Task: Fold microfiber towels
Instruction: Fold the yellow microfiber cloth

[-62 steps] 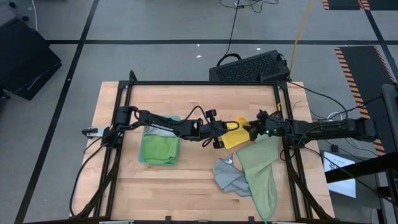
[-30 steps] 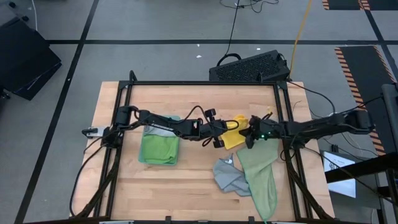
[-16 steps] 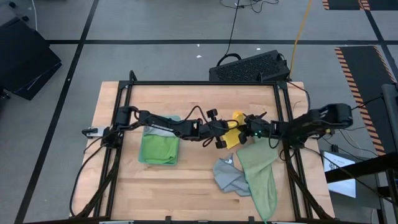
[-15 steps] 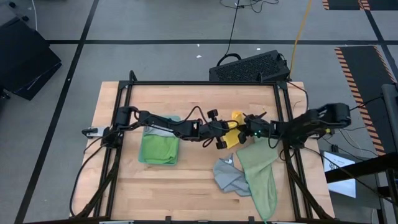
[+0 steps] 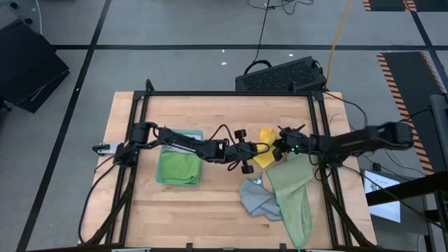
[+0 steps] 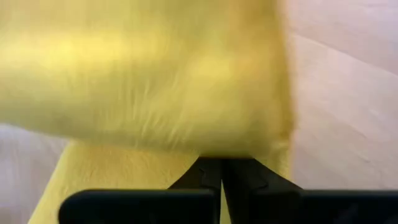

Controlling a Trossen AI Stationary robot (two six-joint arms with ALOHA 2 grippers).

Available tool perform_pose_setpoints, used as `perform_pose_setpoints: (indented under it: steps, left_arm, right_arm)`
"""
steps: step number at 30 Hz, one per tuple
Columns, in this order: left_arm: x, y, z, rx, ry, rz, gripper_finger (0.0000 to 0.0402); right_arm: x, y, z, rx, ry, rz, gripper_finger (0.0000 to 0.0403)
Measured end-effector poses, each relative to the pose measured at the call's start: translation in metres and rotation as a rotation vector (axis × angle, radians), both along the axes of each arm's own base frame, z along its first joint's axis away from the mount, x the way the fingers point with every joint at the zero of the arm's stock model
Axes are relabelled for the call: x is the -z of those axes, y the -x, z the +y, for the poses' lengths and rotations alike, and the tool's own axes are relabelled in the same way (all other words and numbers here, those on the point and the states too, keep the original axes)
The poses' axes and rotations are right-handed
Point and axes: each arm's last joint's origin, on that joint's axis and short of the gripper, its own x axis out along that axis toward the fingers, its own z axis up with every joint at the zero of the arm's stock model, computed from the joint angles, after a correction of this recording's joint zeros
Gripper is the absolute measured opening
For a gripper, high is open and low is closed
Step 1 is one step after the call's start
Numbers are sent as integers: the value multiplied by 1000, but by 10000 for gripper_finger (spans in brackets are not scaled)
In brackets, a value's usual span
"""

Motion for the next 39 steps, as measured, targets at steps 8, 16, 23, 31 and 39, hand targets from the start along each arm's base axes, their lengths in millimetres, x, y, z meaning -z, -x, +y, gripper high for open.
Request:
perform_pose_setpoints:
  steps: [8,16,23,31,39]
  left_arm:
    - [16,-5,-3,12,-31,13,5]
    - [10,-9,-6,27,7,-70,9]
    - [27,-13,-9,45,44,-69,22]
    - [47,-18,-12,90,181,-100,85]
    - [45,-19,-13,79,259,-127,168]
  right_arm:
    - [-18,16,8,-124,-82,-47,0]
    - [-8,25,18,-67,-136,-25,0]
    - [3,28,18,26,-171,-54,0]
    - [3,28,19,14,-198,-55,0]
    - [2,32,20,-55,-164,-16,0]
